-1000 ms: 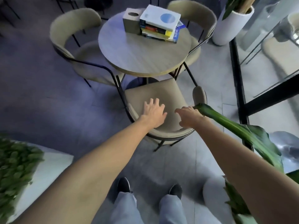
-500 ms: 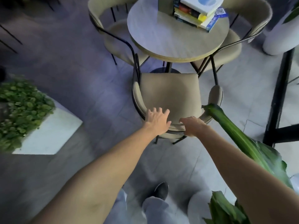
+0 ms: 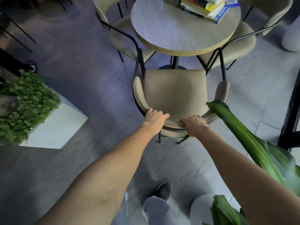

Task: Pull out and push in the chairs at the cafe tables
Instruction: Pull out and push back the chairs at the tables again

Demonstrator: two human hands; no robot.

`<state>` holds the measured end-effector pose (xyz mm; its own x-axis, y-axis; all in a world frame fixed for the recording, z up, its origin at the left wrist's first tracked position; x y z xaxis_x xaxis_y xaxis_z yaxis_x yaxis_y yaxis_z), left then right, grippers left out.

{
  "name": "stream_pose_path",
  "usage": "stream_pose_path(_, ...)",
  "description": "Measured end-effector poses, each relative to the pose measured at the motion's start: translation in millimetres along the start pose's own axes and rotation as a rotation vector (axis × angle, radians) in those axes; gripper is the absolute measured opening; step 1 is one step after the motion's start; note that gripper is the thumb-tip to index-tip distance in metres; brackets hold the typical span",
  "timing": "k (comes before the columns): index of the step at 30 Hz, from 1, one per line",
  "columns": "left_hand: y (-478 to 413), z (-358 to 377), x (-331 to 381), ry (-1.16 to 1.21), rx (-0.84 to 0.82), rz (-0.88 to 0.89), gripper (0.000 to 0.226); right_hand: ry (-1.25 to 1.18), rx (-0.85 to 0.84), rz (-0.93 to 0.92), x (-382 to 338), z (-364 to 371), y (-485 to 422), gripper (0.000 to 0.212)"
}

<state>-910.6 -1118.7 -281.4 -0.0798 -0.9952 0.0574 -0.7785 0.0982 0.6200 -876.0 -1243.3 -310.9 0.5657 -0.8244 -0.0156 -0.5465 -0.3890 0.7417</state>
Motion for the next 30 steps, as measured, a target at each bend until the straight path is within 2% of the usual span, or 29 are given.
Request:
stream_pose_path(20, 30.2, 26.5, 11.8, 0.005, 0.012, -0.011, 0.048, -0.006, -0.001, 0.011, -15.9, 32.3, 22.8, 0.045)
stream_pose_path(30, 37.4, 28.2, 13.3, 0.005, 0.021, 0.005, 0.049, -0.009, -0.025, 0.020, -19.2, 33.4, 28.0, 0.041)
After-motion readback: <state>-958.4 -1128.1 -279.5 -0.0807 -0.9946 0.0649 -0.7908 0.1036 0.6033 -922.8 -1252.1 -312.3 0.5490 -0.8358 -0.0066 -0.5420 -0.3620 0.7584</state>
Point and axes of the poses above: each hand's wrist, its own y-axis away from the middle knuckle, its own z-axis out of the palm, x = y × z, the point moved 9 cm from there along -y, towards the middle knuckle, and after that the axes turned 15 degrees about -x, right-handed, at the moved point
